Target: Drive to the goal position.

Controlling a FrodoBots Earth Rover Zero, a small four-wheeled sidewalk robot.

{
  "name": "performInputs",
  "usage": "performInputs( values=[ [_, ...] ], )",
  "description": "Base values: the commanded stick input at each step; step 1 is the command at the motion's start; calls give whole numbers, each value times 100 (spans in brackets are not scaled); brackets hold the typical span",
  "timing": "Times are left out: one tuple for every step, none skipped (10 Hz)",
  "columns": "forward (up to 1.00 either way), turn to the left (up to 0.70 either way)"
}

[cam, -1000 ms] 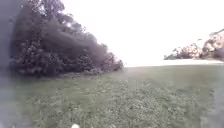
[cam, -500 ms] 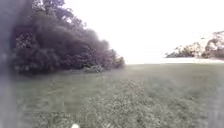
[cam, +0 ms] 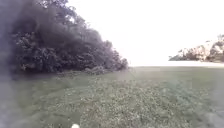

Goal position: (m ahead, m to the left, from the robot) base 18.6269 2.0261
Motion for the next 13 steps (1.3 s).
performInputs(
  values=[
    [85,2],
    [85,2],
    [85,2],
    [85,2],
    [85,2],
    [85,2],
    [85,2],
    [85,2],
    [85,2],
    [85,-4],
    [85,-30],
    [85,-34],
    [85,-34]
  ],
)
